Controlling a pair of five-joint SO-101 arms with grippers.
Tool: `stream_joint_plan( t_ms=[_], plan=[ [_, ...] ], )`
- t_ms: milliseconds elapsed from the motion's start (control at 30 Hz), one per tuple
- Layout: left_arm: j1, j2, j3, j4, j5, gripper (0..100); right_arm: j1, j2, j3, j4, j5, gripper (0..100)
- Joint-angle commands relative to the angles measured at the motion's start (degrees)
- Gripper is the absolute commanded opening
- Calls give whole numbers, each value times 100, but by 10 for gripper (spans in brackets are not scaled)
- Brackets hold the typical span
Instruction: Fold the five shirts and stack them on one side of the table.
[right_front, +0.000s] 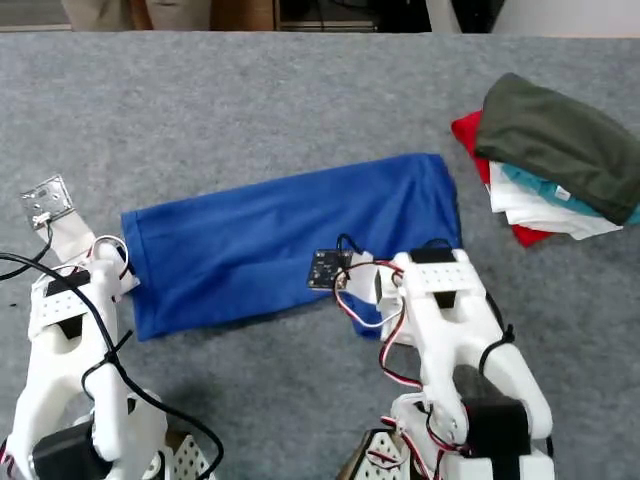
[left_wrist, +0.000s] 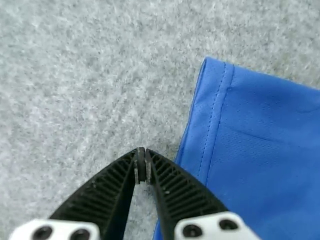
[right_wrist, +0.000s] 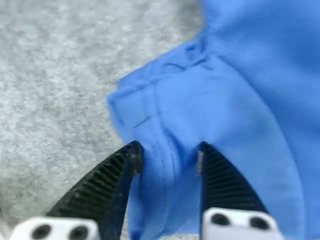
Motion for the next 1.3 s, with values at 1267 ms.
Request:
stream_joint_plan(
  t_ms=[1267],
  plan=[
    [18, 4, -299, 35, 9, 19, -259, 3459, -6404, 2866, 123, 4]
  ],
)
